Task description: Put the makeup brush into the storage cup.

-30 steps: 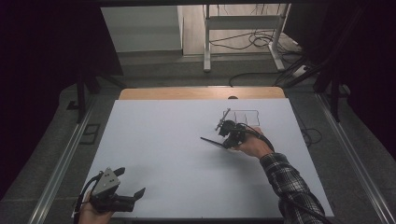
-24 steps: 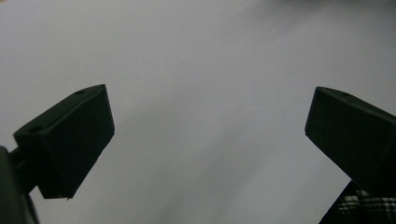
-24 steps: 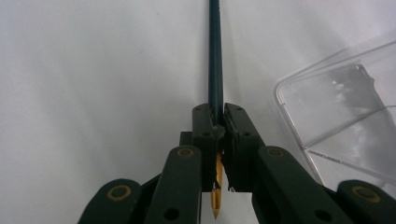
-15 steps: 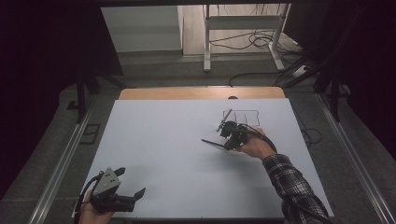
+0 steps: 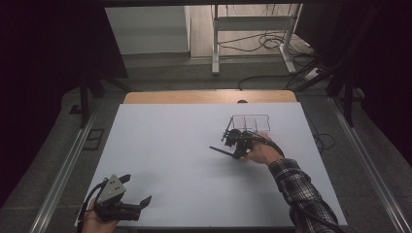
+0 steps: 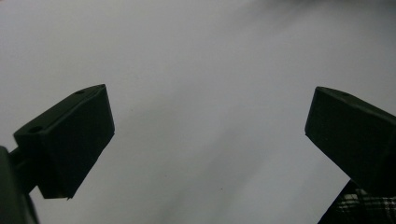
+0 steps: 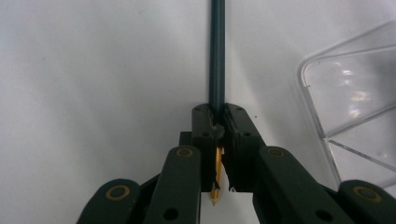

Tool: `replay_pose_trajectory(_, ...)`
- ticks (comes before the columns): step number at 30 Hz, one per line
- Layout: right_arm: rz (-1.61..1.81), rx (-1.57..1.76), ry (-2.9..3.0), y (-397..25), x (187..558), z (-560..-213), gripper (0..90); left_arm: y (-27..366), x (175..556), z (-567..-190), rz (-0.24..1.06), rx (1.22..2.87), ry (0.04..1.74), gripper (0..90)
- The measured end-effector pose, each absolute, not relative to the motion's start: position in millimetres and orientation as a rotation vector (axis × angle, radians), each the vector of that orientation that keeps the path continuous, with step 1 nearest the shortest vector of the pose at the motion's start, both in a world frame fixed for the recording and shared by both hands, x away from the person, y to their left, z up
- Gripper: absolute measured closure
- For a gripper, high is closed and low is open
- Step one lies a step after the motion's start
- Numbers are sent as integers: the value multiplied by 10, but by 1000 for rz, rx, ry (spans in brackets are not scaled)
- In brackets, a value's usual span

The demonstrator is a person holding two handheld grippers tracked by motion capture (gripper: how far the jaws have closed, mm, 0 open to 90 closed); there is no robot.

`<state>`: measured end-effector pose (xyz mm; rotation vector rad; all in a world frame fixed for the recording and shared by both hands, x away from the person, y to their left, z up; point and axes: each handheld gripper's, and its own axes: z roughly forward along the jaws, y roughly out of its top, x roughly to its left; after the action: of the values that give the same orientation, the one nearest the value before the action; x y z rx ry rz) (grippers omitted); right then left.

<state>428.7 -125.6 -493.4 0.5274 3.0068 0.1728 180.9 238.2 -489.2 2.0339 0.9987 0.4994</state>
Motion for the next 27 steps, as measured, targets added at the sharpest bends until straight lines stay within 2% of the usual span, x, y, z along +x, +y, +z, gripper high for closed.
replay_pose_trajectory(15,376,613,2989,-1462,4223,-4754,833,2369,1815,-4895,500,2034,1009,20)
replay_pose_trajectory(27,507,620,2961,-1645,4031,-4603,833,2361,1812,-4877,481,2013,1012,17)
